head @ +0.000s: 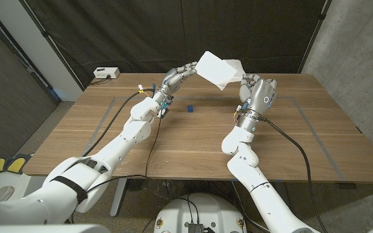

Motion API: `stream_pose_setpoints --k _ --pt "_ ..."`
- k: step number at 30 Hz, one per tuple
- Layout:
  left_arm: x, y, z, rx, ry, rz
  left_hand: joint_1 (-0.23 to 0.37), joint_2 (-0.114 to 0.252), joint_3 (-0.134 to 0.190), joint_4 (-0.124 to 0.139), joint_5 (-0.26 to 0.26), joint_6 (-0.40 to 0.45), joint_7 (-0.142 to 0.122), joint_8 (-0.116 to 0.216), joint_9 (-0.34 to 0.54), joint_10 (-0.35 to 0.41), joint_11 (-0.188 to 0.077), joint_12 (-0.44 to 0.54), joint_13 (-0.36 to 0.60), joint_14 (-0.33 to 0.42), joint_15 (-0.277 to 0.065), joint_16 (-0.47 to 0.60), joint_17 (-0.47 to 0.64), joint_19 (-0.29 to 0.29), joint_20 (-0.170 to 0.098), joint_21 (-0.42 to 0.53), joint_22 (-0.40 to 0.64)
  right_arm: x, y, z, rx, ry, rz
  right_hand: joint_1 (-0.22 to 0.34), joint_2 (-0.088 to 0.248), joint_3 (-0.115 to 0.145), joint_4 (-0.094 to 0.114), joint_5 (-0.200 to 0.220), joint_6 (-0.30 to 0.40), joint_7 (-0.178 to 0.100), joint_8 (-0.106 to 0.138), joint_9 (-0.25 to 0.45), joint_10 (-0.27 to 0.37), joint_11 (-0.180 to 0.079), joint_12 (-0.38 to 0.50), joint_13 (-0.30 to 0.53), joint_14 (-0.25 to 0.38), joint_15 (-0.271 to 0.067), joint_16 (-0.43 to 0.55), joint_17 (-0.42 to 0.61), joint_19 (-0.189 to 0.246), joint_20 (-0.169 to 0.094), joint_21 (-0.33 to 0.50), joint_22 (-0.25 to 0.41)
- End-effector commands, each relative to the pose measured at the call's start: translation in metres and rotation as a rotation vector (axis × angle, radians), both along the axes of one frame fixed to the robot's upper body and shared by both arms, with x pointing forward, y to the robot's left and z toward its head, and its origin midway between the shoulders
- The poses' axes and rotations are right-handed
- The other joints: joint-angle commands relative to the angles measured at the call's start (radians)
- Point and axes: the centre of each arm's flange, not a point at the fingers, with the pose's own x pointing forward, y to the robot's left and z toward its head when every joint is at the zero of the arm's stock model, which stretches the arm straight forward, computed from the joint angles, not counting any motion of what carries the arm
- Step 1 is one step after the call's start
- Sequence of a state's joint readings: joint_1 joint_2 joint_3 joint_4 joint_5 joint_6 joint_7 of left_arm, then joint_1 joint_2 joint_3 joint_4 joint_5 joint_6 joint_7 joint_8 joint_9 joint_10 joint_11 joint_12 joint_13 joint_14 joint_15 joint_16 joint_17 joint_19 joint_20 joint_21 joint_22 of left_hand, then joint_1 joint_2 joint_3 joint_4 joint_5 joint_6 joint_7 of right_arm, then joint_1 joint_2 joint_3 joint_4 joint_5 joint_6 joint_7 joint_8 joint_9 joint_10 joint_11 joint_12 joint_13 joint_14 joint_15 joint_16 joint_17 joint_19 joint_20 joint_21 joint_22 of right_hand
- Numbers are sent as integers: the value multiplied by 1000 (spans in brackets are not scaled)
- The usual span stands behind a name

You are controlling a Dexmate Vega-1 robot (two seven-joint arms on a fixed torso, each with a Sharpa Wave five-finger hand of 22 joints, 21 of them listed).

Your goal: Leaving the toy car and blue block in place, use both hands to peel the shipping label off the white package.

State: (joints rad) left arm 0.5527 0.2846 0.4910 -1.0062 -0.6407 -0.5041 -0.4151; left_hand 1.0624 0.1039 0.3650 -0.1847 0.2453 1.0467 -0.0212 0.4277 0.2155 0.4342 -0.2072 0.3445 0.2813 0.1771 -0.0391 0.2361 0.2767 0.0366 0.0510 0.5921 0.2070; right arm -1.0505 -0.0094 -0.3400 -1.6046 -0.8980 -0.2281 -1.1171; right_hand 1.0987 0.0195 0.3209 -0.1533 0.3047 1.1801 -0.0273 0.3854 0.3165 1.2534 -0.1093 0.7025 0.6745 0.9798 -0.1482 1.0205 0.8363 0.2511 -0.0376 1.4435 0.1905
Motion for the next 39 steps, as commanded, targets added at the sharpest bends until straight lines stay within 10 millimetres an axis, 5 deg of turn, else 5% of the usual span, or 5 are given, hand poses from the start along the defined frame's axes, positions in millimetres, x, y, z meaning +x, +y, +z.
stream_pose_setpoints --k 1,11,13,16,39 --pt "3 -3 1 11 10 2 -6 10 50 46 5 7 -10 194 154 8 0 10 6 14 -74 -1 6 7 1 8 4 -1 5 4 -15 23 40 -1 -7 11 -1 5 0 -12 5 7 -6 -10 -7 3 0 -79 -10 2 -11 -12 6 4" --pt "6 -7 2 22 12 -14 -16 -2 55 47 -5 13 -20 188 131 26 -1 22 9 26 -73 0 11 17 5 18 2 -5 7 2 -19 35 63 -12 -6 21 3 -8 -32 -39 -14 1 -30 -20 -45 -29 -16 -79 -43 -28 -33 -9 11 7" --pt "4 -6 3 58 -21 -12 -71 -54 34 60 -62 -288 -91 37 51 -114 41 -31 10 -17 -32 -21 20 -13 28 28 1 -6 6 1 -28 37 98 -124 -18 -17 53 -79 -173 -52 -96 -32 -138 -16 -149 -102 -85 -73 -100 -92 -73 15 7 4" --pt "2 -6 4 66 -30 -15 -124 -83 6 76 -64 -511 -143 -74 11 -180 72 -77 -7 -65 -11 -27 16 -43 38 23 -4 -6 5 0 -38 39 104 -264 -39 -44 99 -116 -401 -56 -199 -78 -332 5 -316 -198 -193 -65 -266 -264 -135 47 -30 -9" --pt "-6 23 -5 97 -5 -52 -149 -75 -1 90 -61 -512 -122 -86 -1 -184 77 -86 -13 -74 -7 -25 14 -68 44 16 -4 -30 52 -2 -77 48 81 -330 -35 -34 115 -114 -447 -50 -184 -97 -377 28 -388 -254 -229 -38 -382 -383 -150 54 -72 -12"
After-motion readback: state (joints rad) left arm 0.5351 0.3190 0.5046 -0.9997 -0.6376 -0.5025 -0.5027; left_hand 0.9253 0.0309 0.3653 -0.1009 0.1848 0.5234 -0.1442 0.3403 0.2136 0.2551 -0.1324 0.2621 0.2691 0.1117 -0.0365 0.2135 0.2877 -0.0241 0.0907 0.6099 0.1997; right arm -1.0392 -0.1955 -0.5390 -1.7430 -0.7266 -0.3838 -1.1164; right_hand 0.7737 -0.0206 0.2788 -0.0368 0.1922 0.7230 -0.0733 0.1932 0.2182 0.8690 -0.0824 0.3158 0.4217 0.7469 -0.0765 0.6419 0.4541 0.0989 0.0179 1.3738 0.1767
